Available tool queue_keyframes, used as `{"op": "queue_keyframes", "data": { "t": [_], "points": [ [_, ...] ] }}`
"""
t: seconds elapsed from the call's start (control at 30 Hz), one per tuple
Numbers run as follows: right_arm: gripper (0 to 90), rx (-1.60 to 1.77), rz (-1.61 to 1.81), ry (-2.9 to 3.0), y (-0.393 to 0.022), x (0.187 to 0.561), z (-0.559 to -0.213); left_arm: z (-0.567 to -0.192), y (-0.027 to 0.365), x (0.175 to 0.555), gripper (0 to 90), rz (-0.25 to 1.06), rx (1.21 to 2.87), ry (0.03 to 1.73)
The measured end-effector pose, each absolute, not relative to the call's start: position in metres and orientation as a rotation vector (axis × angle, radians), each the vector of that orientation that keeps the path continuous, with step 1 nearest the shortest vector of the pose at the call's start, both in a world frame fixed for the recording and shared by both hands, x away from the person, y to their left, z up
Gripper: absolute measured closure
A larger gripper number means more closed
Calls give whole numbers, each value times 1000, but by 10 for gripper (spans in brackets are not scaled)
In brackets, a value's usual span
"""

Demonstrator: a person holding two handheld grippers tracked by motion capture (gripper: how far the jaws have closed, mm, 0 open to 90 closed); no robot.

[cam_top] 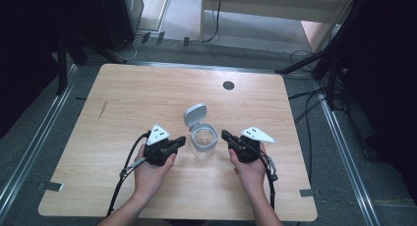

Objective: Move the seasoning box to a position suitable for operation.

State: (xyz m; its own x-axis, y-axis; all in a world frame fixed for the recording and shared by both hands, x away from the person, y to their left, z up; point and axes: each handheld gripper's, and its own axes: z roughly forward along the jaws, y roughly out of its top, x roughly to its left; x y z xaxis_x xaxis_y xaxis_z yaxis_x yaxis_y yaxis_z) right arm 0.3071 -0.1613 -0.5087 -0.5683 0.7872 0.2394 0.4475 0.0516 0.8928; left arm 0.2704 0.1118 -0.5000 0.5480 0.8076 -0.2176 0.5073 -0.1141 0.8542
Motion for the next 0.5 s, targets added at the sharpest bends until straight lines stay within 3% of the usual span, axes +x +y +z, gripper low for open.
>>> {"op": "queue_keyframes", "data": {
  "t": [0.5],
  "points": [
    [900,1154,1538,2118,-145,299,-504,-499,112,273,900,397,1767,1113]
  ]
}}
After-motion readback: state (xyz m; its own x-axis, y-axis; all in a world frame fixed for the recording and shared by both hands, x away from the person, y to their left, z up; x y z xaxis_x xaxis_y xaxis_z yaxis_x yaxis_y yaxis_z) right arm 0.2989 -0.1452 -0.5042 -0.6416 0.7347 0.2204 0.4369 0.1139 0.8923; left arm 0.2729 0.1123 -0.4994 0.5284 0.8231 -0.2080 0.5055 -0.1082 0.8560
